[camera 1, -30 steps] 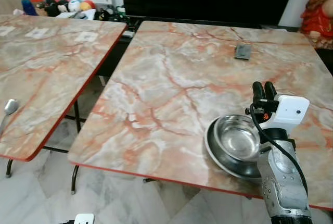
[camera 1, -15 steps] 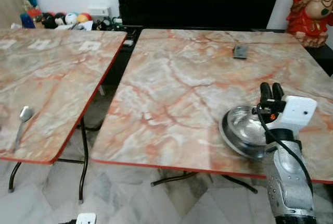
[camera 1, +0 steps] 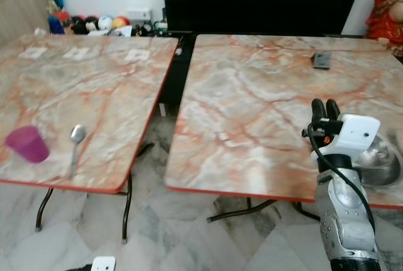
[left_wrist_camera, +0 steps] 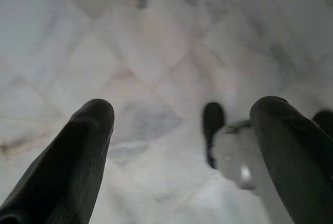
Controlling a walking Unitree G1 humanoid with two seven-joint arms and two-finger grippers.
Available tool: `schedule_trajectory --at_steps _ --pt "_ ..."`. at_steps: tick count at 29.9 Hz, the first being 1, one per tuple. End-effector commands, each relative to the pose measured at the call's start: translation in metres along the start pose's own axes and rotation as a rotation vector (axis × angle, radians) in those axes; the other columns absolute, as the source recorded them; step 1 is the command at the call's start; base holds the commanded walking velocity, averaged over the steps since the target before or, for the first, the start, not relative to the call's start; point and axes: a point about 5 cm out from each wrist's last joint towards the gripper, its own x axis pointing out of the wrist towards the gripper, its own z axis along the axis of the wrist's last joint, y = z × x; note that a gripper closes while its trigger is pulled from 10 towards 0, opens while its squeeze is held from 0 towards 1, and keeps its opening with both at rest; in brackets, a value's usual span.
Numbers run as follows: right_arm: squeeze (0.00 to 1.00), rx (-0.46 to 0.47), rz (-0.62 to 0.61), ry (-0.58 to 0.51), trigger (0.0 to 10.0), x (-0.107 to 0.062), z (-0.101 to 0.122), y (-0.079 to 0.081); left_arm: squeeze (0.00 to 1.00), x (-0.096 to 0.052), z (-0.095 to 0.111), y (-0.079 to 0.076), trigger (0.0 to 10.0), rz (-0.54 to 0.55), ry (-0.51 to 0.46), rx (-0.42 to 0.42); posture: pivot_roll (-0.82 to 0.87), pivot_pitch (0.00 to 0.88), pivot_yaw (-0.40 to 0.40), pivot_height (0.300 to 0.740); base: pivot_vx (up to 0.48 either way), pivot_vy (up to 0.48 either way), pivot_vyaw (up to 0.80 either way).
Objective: Setting the table
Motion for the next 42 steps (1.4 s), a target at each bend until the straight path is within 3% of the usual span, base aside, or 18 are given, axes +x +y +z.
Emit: schedule_trajectory --at_steps 1,42 --pt "0.0 -0.015 -0.023 0.0 10.0 0.001 0.002 -0.008 0.0 0.0 -0.004 -0.003 10.0 -0.007 0.017 0.001 0.0 0.09 0.009 0.74 0.0 0.39 0.0" --pt "0.0 -0.002 0.011 0.047 10.0 0.001 -0.007 0.003 0.0 0.0 -0.003 -0.005 10.0 -0.009 0.015 -0.005 0.0 0.095 0.006 0.74 0.0 0.386 0.0"
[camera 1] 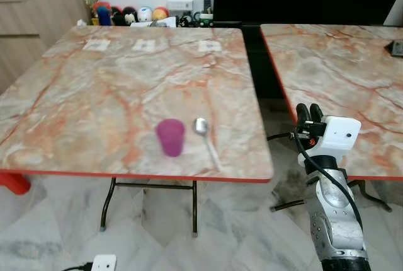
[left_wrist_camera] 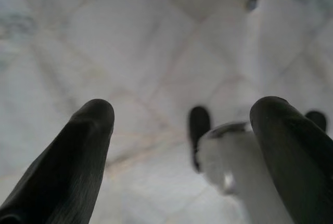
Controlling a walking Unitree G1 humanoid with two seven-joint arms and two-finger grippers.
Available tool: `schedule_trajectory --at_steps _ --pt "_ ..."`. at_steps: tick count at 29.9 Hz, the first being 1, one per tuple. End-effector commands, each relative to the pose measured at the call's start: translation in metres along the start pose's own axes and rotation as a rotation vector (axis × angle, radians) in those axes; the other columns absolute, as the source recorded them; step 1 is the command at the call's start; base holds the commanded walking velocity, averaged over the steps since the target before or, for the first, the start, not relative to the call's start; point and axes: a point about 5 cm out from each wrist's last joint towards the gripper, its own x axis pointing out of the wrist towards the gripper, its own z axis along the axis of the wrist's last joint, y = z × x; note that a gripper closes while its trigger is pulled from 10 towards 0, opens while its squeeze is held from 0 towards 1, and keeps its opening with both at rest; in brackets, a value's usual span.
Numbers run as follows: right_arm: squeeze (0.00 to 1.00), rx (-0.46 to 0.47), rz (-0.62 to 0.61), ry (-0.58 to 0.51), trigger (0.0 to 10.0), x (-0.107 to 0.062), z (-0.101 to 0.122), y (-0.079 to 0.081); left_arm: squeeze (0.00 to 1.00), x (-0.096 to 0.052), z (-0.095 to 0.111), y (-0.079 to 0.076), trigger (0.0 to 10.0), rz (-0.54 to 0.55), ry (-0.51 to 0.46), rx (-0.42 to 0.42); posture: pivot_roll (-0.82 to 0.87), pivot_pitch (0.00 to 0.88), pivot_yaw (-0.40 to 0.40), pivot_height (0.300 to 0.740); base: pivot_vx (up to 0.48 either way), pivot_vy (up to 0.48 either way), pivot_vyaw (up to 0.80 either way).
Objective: Setting the table
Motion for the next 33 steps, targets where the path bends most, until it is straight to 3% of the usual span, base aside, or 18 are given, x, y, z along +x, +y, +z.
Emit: schedule_trajectory --at_steps 1,26,33 --pt "0.0 -0.015 -0.016 -0.011 10.0 0.0012 0.0039 -0.0074 0.0 -0.0009 -0.0056 -0.002 10.0 -0.004 0.021 -0.001 0.0 0.095 0.006 0.74 0.0 0.379 0.0" --pt "0.0 -0.056 -0.029 -0.011 10.0 -0.0007 0.0016 -0.0132 0.0 -0.0019 -0.0078 -0.0025 10.0 -0.026 0.016 0.001 -0.01 0.07 0.006 0.74 0.021 0.04 0.0" --pt "0.0 -0.038 -0.043 -0.018 10.0 -0.0006 0.0032 -0.0144 0.0 -0.0015 -0.0064 -0.0027 10.0 -0.028 0.013 0.002 0.0 0.084 0.004 0.74 0.234 0.0 0.66"
